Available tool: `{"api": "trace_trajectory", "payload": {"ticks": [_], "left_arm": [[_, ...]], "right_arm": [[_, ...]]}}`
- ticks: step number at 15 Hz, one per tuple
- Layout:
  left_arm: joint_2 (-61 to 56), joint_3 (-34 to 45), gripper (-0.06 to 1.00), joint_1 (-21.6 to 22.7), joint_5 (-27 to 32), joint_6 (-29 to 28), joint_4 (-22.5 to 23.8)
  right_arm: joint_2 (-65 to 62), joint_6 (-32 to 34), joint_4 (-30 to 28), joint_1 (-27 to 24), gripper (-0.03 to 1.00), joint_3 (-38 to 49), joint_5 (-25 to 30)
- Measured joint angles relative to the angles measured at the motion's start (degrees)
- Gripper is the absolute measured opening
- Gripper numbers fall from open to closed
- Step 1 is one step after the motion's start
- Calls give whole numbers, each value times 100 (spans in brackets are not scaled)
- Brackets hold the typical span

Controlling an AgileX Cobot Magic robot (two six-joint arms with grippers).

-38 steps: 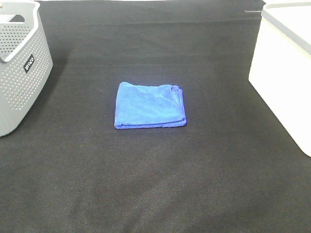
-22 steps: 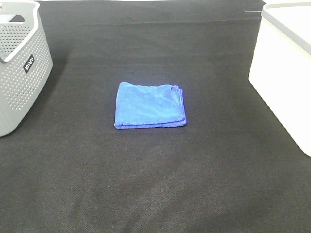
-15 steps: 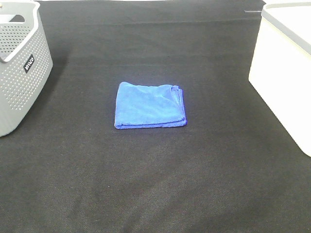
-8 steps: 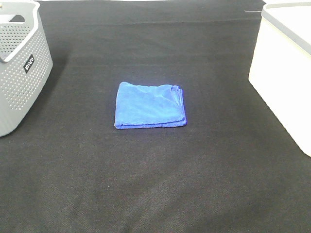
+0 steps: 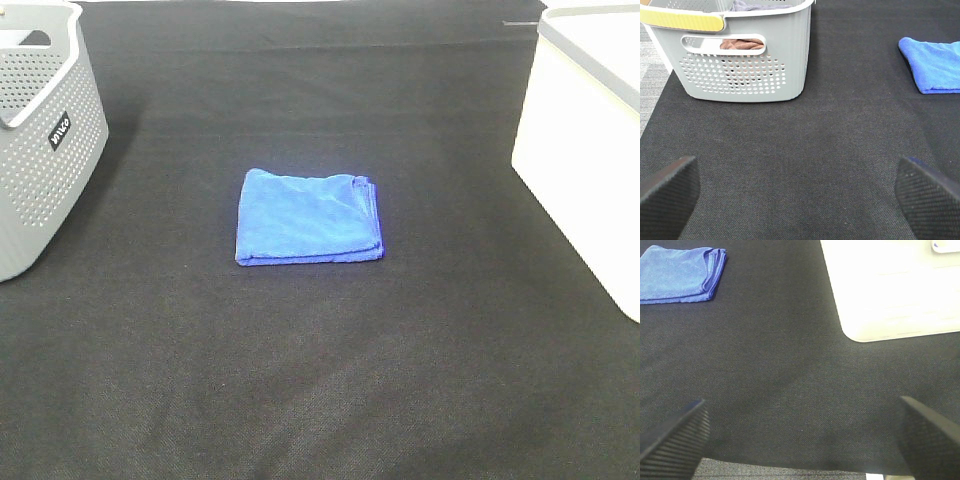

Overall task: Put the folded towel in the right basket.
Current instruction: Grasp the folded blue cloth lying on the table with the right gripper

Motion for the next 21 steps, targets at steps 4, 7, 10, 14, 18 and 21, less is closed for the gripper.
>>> {"api": "trace_trajectory", "payload": {"ticks": [4, 7, 10, 14, 18, 21], "left_arm": [[0, 0, 99, 0, 0, 0, 0], [0, 0, 99, 0, 0, 0, 0], [0, 0, 99, 0, 0, 0, 0], [0, 0, 99, 0, 0, 0, 0], [0, 0, 99, 0, 0, 0, 0], [0, 0, 99, 0, 0, 0, 0]], "right_arm": [[0, 0, 0, 0, 97, 0, 0], [0, 0, 0, 0, 97, 0, 0], [0, 0, 0, 0, 97, 0, 0], [0, 0, 0, 0, 97, 0, 0], [378, -6, 11, 0, 97, -120, 17], [2722, 17, 292, 0, 97, -1432, 241]]}}
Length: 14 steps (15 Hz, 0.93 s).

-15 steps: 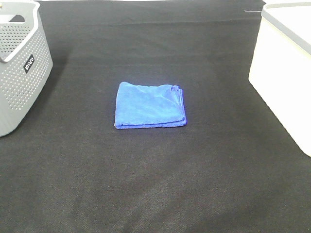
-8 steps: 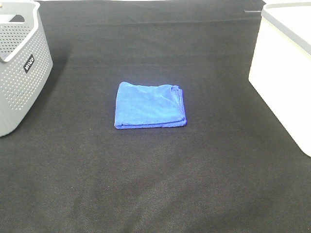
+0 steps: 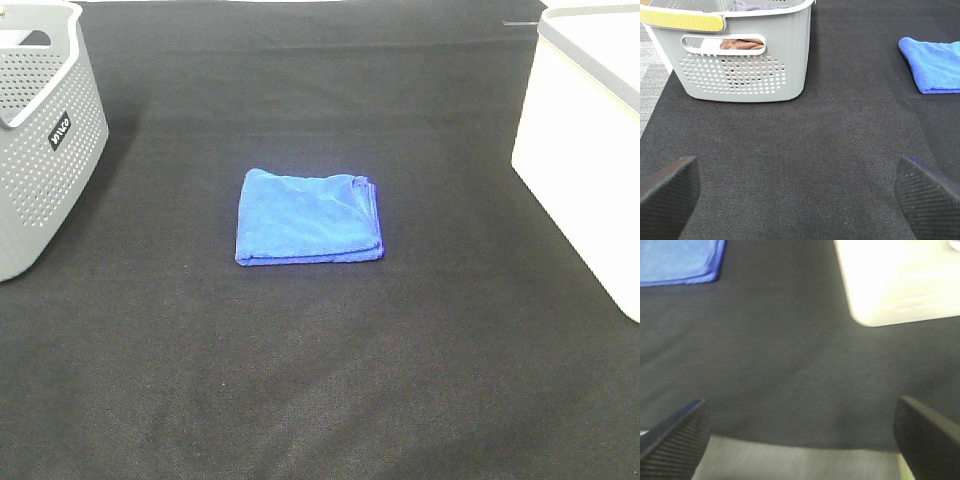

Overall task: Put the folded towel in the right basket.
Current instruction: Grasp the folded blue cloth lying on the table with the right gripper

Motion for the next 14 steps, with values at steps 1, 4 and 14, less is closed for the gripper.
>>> {"api": "trace_trajectory", "payload": {"ticks": [1, 4, 14], "left_arm": [[0, 0, 99, 0, 0, 0, 0], [0, 0, 99, 0, 0, 0, 0], [0, 0, 99, 0, 0, 0, 0]], "right_arm": [[922, 6, 160, 0, 97, -688, 155], [3243, 0, 384, 0, 97, -2475, 344], [7552, -115, 1805, 928, 97, -5174, -401]]}}
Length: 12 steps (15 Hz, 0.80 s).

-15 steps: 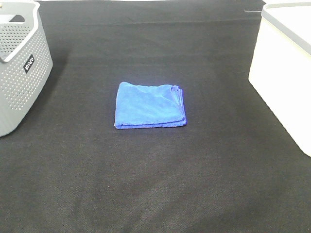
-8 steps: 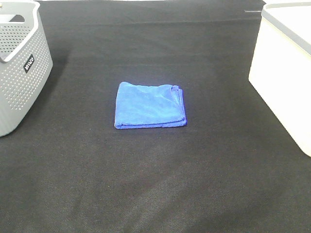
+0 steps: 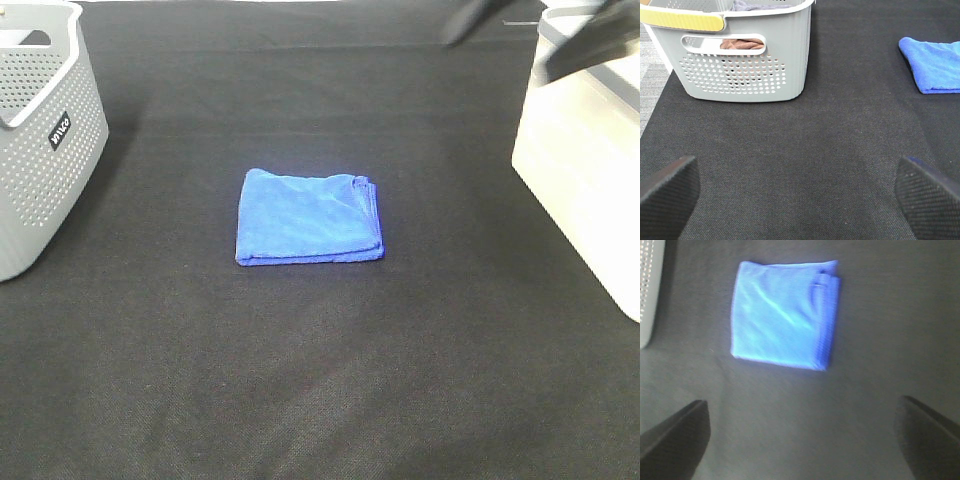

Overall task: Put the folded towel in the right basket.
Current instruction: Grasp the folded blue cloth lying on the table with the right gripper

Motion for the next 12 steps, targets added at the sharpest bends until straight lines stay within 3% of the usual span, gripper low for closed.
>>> {"api": "trace_trajectory", "payload": {"ticks": [6, 12], "left_arm": [[0, 0, 99, 0, 0, 0, 0], [0, 0, 99, 0, 0, 0, 0]], "right_arm": [[3163, -92, 309, 11, 97, -2017, 183], [4097, -275, 951, 11, 97, -2332, -132]]}}
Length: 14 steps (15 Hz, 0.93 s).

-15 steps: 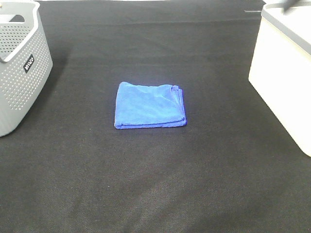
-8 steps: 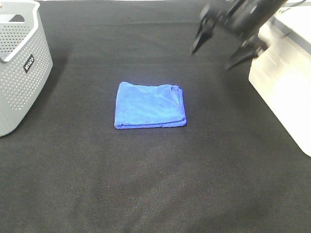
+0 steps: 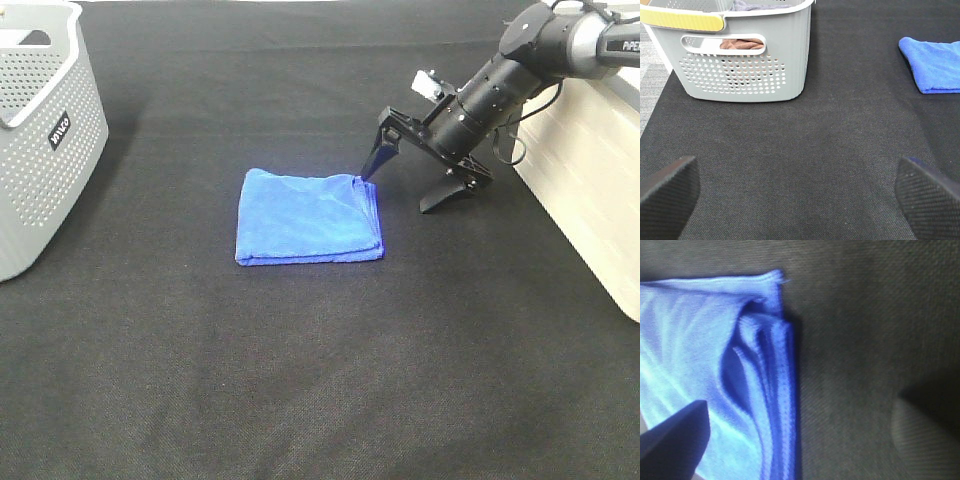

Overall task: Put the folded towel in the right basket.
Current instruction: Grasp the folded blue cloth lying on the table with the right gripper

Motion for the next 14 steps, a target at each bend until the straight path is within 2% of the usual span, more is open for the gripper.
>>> {"api": "trace_trajectory", "payload": {"ticks": [3, 6, 9, 11, 12, 13, 14], "left_arm": [[0, 0, 99, 0, 0, 0, 0], [0, 0, 99, 0, 0, 0, 0], [0, 0, 99, 0, 0, 23, 0], [0, 0, 99, 0, 0, 23, 0], [0, 0, 99, 0, 0, 29, 0], [0, 0, 99, 0, 0, 46, 0], [0, 0, 99, 0, 0, 46, 0]], "right_arm": [[115, -17, 115, 17, 97, -57, -34], [195, -17, 189, 264, 97, -120, -126], [418, -23, 647, 1077, 94, -201, -384], [458, -23, 642, 1375, 88, -201, -602], [458, -23, 642, 1415, 82, -201, -676], [487, -23, 630, 1432, 70, -201, -722], [533, -23, 613, 1438, 41, -201, -756]]}}
